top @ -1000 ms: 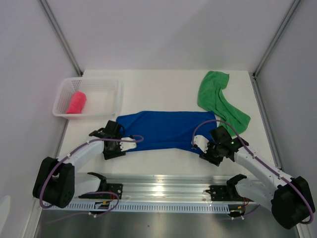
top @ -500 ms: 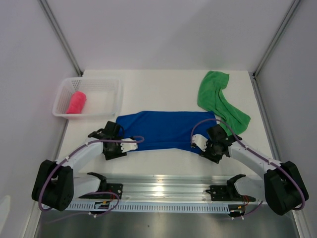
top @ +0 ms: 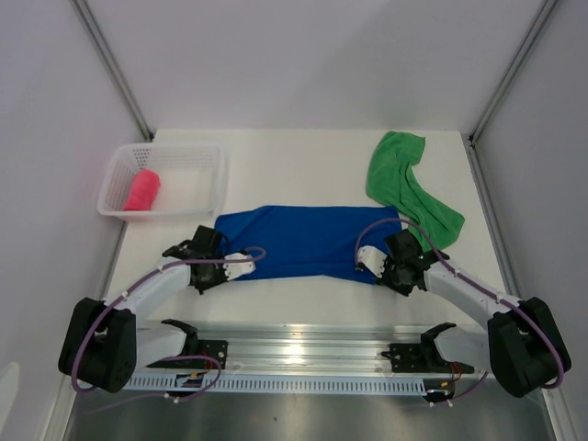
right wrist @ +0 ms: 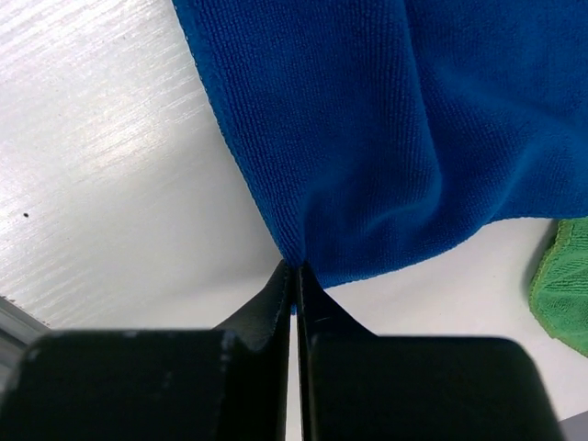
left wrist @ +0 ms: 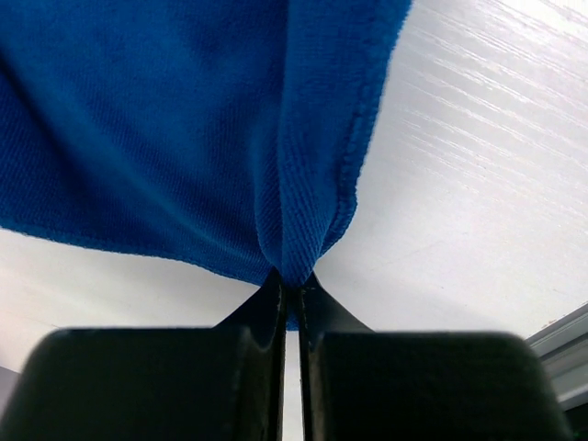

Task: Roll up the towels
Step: Flatten the towel, then fold the towel

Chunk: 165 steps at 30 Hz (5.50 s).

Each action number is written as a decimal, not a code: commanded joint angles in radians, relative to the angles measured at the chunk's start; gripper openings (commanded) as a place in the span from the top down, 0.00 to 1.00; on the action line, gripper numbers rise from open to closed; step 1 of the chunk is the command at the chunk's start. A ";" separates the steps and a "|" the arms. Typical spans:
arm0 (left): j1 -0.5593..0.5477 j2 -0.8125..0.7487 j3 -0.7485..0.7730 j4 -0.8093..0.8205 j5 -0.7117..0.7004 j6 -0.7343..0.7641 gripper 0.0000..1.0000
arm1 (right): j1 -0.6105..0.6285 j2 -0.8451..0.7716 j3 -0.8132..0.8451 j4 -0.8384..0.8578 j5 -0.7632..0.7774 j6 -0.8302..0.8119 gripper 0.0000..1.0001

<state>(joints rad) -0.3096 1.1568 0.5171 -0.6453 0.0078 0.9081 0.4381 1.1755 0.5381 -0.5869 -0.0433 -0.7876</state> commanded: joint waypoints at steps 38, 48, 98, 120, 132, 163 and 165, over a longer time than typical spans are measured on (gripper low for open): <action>0.089 -0.160 0.276 -0.608 0.169 0.126 0.96 | 0.015 -0.041 0.379 -0.740 -0.089 -0.051 1.00; 0.148 0.168 0.414 -0.386 0.146 0.110 0.90 | -0.121 0.206 0.485 -0.332 -0.006 -0.081 1.00; 0.211 0.598 0.673 -0.085 -0.035 -0.109 0.73 | -0.179 0.674 0.711 -0.047 0.223 0.137 0.75; 0.211 0.415 0.630 -0.194 0.034 -0.238 0.54 | -0.242 0.389 0.626 0.048 0.102 0.542 0.65; 0.202 0.436 0.693 -0.117 -0.117 -0.288 0.49 | -0.268 0.296 0.568 0.036 0.056 0.663 0.64; 0.099 0.283 0.130 0.059 -0.084 0.071 0.56 | -0.492 0.277 0.148 0.022 -0.142 1.297 0.67; 0.099 0.290 0.130 0.061 -0.086 0.063 0.72 | -0.498 0.270 0.145 0.025 -0.148 1.301 0.71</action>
<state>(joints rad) -0.2111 1.4048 0.6846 -0.6506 -0.0906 0.9634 -0.0513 1.4456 0.7174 -0.6224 -0.2039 0.4931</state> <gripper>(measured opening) 0.343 0.309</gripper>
